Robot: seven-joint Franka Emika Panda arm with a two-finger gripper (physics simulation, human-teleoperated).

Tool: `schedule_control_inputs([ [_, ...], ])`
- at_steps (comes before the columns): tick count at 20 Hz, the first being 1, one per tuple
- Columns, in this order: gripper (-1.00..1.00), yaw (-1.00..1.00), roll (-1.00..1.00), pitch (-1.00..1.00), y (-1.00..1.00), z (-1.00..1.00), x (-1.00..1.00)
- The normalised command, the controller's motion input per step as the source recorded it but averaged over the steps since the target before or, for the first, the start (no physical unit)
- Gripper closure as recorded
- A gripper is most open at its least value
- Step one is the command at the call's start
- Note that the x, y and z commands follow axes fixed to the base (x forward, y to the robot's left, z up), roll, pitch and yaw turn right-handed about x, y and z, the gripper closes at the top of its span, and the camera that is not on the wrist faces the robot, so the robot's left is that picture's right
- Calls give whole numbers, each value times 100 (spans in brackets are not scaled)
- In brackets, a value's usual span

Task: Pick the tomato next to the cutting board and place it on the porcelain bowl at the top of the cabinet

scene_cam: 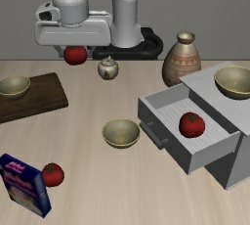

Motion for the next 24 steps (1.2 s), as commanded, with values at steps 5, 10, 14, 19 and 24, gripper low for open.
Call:
schedule_control_inputs([
  [5,100,0,0,0,0,40,80],
  [10,100,0,0,0,40,0,80],
  [14,100,0,0,0,100,0,0],
  [19,100,0,0,0,100,0,0],
  [24,100,0,0,0,100,0,0],
])
